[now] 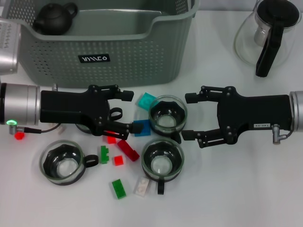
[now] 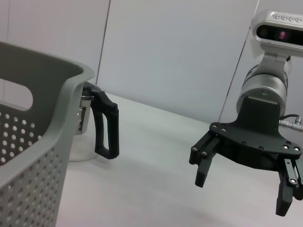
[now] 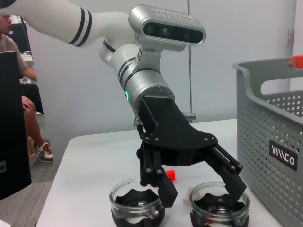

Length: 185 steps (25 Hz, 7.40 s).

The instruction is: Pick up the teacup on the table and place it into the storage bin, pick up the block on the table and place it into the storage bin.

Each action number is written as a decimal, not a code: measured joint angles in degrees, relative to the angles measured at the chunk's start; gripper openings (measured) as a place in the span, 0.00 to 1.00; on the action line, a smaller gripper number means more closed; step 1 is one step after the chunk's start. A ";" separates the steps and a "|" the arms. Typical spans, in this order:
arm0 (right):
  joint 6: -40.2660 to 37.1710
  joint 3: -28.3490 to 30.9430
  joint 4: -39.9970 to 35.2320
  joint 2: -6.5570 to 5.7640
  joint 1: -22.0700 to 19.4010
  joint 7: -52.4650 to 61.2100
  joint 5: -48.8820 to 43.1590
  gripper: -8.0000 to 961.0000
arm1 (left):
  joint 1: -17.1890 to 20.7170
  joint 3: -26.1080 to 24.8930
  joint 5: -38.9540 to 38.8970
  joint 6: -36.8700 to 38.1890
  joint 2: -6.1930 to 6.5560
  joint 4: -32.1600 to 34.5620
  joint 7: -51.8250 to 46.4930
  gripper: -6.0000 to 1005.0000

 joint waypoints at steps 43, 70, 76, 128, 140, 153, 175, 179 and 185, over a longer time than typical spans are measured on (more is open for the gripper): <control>-4.95 -16.17 -8.54 -0.59 1.17 5.73 1.21 0.95 | 2.92 -7.89 -0.44 1.55 0.82 0.62 0.10 0.94; -0.35 -31.61 -12.37 0.25 7.96 12.35 -2.43 0.95 | 4.37 -4.12 2.52 2.36 -0.13 -0.27 0.42 0.94; 0.24 -34.33 -12.52 0.11 8.53 12.79 -2.47 0.95 | 4.40 -4.12 2.57 2.27 -0.53 -0.26 0.44 0.94; 10.55 -52.63 -13.79 0.96 18.44 20.45 -6.54 0.95 | 4.99 -5.71 1.68 1.50 -0.71 -1.50 1.94 0.93; 12.50 -58.69 -16.49 0.98 17.82 23.72 -6.46 0.95 | 5.10 -5.70 1.68 1.51 -0.71 -1.58 2.10 0.93; 13.81 -60.96 -17.22 1.05 17.40 25.51 -6.51 0.91 | 5.18 -5.70 1.68 1.51 -0.71 -2.30 2.79 0.93; 14.99 -63.01 -17.23 0.72 18.44 32.04 -6.86 0.20 | 5.19 -5.70 1.50 1.43 -0.70 -2.52 3.33 0.93; 14.24 -62.89 -18.09 0.68 18.15 32.40 -6.66 0.14 | 5.18 -5.70 1.50 1.46 -0.49 -3.00 3.34 0.93; 12.66 -62.37 -22.55 0.33 16.19 34.64 -6.89 0.08 | 5.18 -5.70 1.51 1.97 -0.24 -3.08 3.43 0.93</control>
